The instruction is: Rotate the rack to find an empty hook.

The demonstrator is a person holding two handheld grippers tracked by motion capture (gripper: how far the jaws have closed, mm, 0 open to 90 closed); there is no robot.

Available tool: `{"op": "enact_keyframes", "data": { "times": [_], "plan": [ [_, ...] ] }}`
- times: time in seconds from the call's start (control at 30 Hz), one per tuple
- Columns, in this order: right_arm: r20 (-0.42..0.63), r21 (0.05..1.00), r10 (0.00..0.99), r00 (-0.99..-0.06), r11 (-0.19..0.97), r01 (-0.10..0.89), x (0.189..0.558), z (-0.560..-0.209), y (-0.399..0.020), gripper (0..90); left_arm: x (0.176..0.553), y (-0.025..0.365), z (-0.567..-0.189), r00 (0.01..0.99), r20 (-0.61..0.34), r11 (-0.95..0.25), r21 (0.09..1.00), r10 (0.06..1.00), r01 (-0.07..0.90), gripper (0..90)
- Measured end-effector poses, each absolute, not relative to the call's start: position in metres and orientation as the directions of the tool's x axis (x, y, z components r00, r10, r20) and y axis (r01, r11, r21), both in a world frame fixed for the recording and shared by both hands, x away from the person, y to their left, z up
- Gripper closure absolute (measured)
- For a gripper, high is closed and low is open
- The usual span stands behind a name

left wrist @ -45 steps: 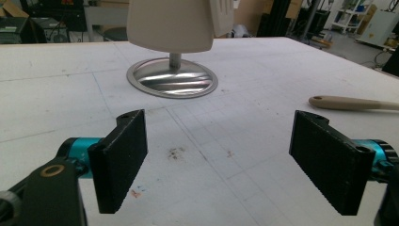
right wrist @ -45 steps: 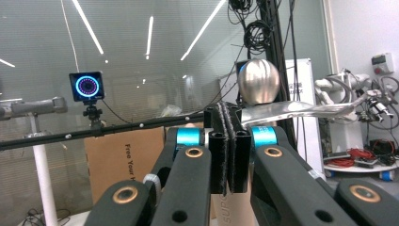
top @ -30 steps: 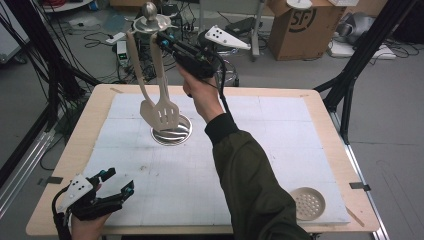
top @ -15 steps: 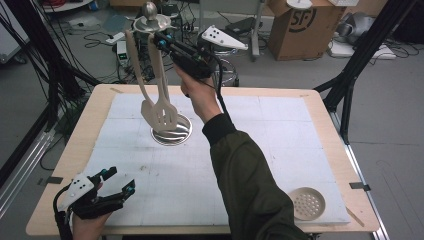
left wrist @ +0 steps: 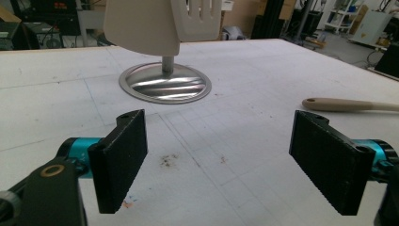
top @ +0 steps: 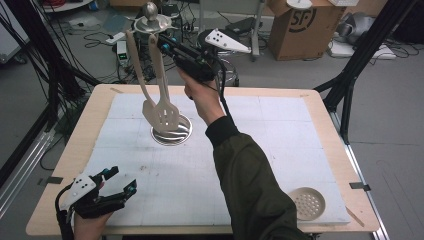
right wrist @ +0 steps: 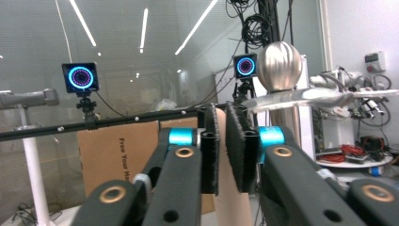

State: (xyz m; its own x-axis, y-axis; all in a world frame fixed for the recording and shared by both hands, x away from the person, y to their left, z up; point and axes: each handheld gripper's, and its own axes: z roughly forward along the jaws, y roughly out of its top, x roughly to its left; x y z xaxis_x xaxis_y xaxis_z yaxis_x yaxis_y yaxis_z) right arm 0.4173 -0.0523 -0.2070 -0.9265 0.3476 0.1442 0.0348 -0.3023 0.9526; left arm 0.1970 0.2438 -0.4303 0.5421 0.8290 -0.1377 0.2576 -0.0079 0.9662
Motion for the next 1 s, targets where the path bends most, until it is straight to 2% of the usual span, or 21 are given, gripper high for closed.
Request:
{"op": "enact_keyframes", "data": {
  "times": [0.3,0.5,0.6,1.0],
  "plan": [
    [0.140,0.956,0.394,-0.908,-0.293,0.020,0.415,-0.210,-0.061,60.0,0.200,0.241,-0.431,0.553,-0.132,-0.018,0.966,0.823,0.257,20.2],
    [0.139,0.958,0.419,-0.898,-0.288,0.014,0.415,-0.215,-0.069,40.4,0.203,0.239,-0.431,0.558,-0.134,-0.017,0.966,0.819,0.257,20.2],
    [0.145,0.958,0.424,-0.894,-0.287,0.020,0.415,-0.218,-0.074,36.3,0.203,0.238,-0.431,0.561,-0.131,-0.022,0.966,0.817,0.258,20.2],
    [0.136,0.965,0.457,-0.879,-0.262,0.013,0.408,-0.223,-0.087,29.4,0.208,0.233,-0.431,0.573,-0.128,-0.032,0.965,0.810,0.260,20.2]
  ]
}}
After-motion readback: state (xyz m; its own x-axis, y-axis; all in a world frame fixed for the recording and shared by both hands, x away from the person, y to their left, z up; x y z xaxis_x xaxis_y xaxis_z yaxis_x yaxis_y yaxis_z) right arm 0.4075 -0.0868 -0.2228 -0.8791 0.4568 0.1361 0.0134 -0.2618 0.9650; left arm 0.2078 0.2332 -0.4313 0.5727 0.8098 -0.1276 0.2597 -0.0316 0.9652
